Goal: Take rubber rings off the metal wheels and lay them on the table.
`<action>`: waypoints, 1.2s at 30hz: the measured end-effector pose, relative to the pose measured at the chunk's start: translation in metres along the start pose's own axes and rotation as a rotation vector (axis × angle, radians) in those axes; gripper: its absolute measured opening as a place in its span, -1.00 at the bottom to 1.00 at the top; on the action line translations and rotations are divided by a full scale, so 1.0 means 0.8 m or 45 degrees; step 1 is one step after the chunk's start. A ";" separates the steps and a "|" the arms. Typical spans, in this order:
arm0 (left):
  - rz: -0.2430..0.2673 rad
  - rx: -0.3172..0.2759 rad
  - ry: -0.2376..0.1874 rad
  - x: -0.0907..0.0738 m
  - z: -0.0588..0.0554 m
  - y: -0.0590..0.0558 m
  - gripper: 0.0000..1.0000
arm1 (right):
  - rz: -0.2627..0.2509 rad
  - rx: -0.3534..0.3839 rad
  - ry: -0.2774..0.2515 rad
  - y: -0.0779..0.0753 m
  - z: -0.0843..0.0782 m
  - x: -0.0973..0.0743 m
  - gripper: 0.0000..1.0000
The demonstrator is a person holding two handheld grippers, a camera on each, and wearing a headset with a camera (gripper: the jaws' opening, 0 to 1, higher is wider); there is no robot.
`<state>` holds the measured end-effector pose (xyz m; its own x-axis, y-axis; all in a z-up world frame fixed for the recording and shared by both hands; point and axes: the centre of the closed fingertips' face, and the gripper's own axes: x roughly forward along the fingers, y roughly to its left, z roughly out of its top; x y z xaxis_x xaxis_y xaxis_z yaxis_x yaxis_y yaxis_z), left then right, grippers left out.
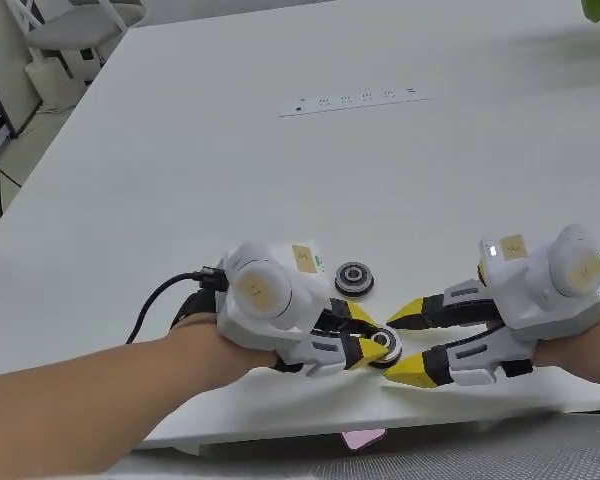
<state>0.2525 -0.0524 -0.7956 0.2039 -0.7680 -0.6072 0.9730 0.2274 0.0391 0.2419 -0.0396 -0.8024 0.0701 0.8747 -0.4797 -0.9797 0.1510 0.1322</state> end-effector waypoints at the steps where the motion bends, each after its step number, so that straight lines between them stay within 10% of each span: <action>1: 0.000 -0.001 -0.002 0.000 0.000 0.000 -0.74 | -0.005 0.004 -0.002 -0.001 0.000 0.000 -0.33; 36: 0.012 -0.004 -0.018 -0.001 0.000 -0.002 -0.74 | -0.056 0.133 -0.023 -0.002 -0.011 -0.010 -0.66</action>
<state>0.2509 -0.0520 -0.7948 0.2143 -0.7744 -0.5953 0.9708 0.2361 0.0423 0.2416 -0.0508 -0.8066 0.1169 0.8740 -0.4716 -0.9506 0.2359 0.2016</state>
